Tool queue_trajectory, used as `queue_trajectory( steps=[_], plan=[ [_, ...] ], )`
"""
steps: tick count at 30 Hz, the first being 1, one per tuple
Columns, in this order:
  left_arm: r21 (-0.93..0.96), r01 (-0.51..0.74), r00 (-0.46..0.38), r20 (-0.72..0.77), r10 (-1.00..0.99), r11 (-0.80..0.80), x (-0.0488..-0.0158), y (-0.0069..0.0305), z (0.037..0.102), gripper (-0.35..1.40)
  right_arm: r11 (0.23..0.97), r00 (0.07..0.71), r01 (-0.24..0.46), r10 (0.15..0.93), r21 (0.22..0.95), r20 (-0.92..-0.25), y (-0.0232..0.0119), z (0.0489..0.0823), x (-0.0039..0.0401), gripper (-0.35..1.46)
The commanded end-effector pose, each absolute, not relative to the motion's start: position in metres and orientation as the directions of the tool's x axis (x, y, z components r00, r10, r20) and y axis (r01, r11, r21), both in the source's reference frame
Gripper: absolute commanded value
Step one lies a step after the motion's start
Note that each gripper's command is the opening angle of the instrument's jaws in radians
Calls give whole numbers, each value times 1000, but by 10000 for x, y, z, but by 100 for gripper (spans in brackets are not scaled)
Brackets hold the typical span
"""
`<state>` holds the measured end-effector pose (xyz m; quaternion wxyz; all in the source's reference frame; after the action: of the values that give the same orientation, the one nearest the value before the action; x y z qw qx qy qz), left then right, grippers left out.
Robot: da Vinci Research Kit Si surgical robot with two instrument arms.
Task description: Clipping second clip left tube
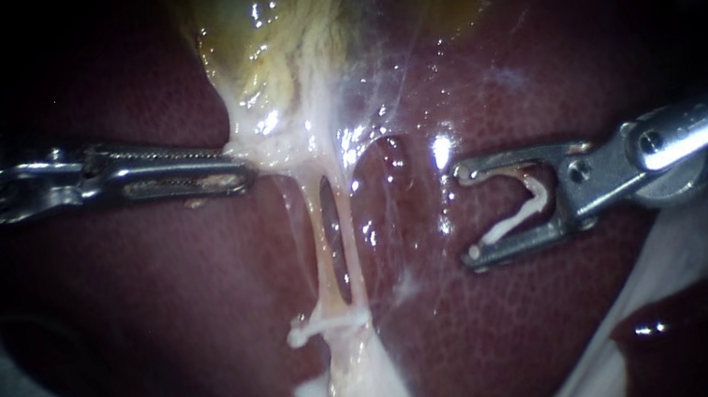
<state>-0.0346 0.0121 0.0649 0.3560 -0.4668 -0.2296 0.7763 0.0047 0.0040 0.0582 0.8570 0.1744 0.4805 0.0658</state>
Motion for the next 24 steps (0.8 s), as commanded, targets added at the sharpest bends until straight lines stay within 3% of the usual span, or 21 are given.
queue_trajectory(
  steps=[1, 14, 24],
  plan=[
    [-690, -338, -311, -560, 768, -640, -344, 122, 645, -35, 931, 529, 55, 280, 362, -801, 40, 582, 47, 50],
    [-699, -344, -275, -564, 779, -627, -300, 141, 568, -35, 928, 526, 64, 281, 367, -803, 40, 582, 48, 50],
    [-695, -348, -271, -568, 777, -629, -295, 143, 563, -35, 913, 489, 112, 293, 392, -821, 32, 578, 71, 50]
  ],
)
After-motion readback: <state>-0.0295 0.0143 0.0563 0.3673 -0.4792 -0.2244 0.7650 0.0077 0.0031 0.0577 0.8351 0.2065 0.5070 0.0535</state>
